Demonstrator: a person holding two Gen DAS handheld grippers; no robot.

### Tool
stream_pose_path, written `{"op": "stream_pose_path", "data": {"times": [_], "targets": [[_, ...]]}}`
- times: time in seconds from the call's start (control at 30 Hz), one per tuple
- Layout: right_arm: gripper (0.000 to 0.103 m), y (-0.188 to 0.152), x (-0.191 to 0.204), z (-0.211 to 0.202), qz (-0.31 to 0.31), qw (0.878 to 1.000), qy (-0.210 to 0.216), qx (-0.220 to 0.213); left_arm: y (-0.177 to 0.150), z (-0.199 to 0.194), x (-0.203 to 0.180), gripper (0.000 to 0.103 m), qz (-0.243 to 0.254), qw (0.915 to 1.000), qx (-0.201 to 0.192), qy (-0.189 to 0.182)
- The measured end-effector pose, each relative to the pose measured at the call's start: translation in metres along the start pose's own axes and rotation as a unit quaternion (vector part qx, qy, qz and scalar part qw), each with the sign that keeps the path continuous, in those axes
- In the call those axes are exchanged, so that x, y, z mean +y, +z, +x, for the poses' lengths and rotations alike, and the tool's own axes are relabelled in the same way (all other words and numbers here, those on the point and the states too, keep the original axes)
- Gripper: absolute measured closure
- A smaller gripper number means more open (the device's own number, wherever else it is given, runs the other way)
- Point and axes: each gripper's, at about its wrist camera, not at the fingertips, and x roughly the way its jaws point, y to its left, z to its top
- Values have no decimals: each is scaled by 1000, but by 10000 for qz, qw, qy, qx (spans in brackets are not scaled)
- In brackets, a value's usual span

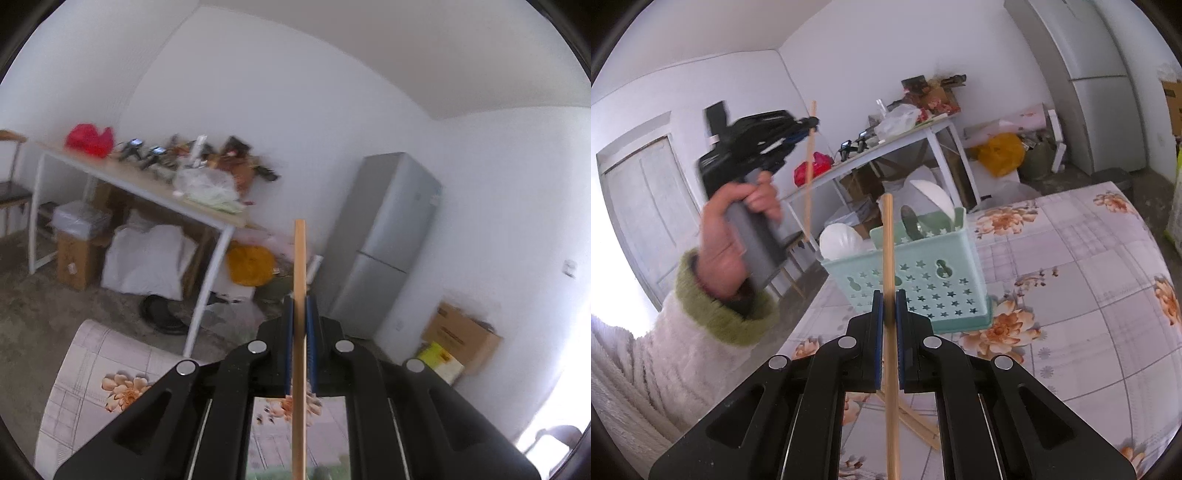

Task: Organize utensils
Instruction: 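Carry the chopstick with the left gripper and drop it into the holder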

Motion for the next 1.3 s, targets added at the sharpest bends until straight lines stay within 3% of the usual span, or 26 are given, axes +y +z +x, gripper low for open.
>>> {"op": "stream_pose_path", "data": {"times": [0.17, 0.43, 0.9, 1.3], "targets": [[98, 0, -9, 0, 102, 9999, -27, 2, -13, 47, 11, 97, -300, 9972, 276, 632], [98, -3, -17, -5, 217, 9998, -42, -21, -36, 63, 9, 97, -212, 9949, 345, 922], [99, -3, -13, -12, 191, 9998, -20, -61, -61, 55, 2, 97, 225, 9933, 275, 1097], [96, -9, -17, -13, 197, 9995, -225, 68, -85, 15, -1, 94, 781, 9916, 715, 748]]}}
